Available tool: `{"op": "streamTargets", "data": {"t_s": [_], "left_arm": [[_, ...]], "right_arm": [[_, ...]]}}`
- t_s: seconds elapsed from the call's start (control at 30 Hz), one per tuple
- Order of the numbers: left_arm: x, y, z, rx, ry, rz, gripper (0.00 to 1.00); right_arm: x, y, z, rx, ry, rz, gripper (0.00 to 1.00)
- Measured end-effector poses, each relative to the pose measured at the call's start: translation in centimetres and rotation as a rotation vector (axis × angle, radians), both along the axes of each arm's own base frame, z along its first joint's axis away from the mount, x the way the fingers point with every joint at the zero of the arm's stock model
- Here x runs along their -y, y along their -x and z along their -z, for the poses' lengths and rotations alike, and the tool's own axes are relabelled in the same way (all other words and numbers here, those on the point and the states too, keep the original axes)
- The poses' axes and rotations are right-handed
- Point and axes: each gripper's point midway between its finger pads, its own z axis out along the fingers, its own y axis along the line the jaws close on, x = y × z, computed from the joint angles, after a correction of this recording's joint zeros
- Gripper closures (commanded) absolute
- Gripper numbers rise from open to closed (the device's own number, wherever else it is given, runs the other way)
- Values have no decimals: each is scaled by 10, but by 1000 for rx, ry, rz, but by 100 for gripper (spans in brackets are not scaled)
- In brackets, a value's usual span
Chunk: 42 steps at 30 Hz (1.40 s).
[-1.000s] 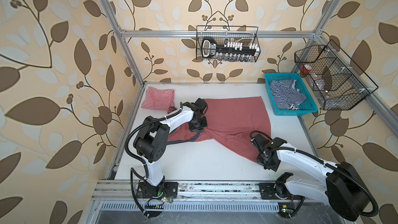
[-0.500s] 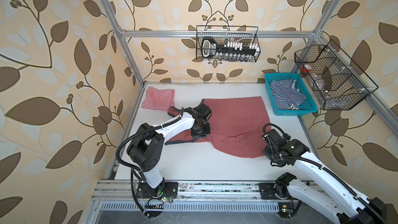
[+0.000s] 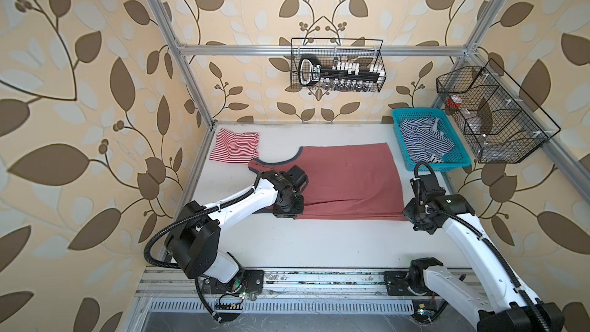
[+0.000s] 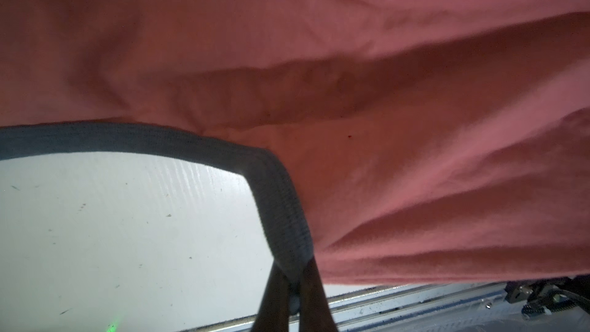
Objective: Fold and stack the tank tops
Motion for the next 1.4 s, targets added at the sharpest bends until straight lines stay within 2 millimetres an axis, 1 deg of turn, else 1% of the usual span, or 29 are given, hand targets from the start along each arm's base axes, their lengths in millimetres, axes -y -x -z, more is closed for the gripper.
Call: {"op": "streamTargets", "data": {"t_s": [0.13,0.23,0.37,0.53,0.63,0.73,0.83,1.0,1.1,1.2,1.4], "left_arm": [[2,-2,-4,-6,-16,16,100],[8,-16,-8,4,-43,33,100],[17,-34,-10,12,-75,61,100],[29,-51,-5,-10,-103,91,100],[36,-60,3,-32,-123,104,100],[39,-69,11,-52,-141,104,100],[40,-76,17,-65,-158,103,100],[36,-93,21,-76,-178,81,100],[34,-102,24,-81,-182,66,100],[31,-111,25,-86,-183,50,100],[33,-125,24,-84,-181,41,100]], "right_arm": [[3,-18,4,-32,-3,-45,100],[4,-34,7,-52,-7,-78,100],[6,-60,7,-68,-9,-122,100],[13,-94,6,-77,-5,-161,100],[19,-111,8,-90,-6,-176,100],[25,-123,15,-111,-16,-187,100],[28,-134,25,-138,-31,-199,100],[27,-149,43,-177,-60,-230,100],[25,-155,50,-190,-75,-243,100],[24,-163,53,-191,-83,-252,100],[23,-184,48,-161,-90,-275,100]]}}
